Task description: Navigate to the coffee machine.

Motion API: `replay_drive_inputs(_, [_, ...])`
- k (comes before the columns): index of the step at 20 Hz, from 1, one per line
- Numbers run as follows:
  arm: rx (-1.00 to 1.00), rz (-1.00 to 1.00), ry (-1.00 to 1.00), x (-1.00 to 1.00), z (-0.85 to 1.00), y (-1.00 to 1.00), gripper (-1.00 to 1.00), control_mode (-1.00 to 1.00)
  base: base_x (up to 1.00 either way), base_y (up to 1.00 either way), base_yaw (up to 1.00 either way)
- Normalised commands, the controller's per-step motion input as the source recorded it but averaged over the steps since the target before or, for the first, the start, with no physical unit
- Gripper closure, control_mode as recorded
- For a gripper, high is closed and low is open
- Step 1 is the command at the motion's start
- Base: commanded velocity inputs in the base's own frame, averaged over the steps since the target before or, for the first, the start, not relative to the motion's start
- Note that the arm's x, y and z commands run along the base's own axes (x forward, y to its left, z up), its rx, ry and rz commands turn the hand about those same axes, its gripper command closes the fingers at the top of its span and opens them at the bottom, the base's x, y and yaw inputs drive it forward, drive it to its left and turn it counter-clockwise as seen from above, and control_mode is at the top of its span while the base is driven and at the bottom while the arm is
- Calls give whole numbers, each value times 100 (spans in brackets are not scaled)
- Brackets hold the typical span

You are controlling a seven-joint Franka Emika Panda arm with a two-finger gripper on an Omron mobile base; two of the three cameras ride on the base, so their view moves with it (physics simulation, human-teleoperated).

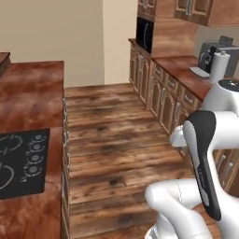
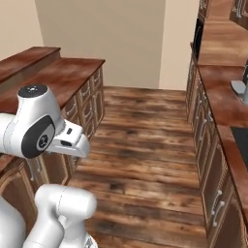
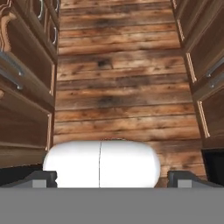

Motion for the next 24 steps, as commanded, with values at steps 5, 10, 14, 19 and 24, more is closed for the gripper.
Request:
replay_drive_inputs(5, [0,0,0,0,0,0,-100,100,79,-14,0])
replay_drive_inputs(10, [0,0,0,0,0,0,-100,100,98,-2,0])
replay_drive_inputs(14, [0,0,0,0,0,0,-100,100,100,-8,0])
replay_drive_inputs(19, [0,0,0,0,0,0,-100,100,100,-20,0])
replay_drive_inputs(24, [0,0,0,0,0,0,-100,100,100,-37,-7])
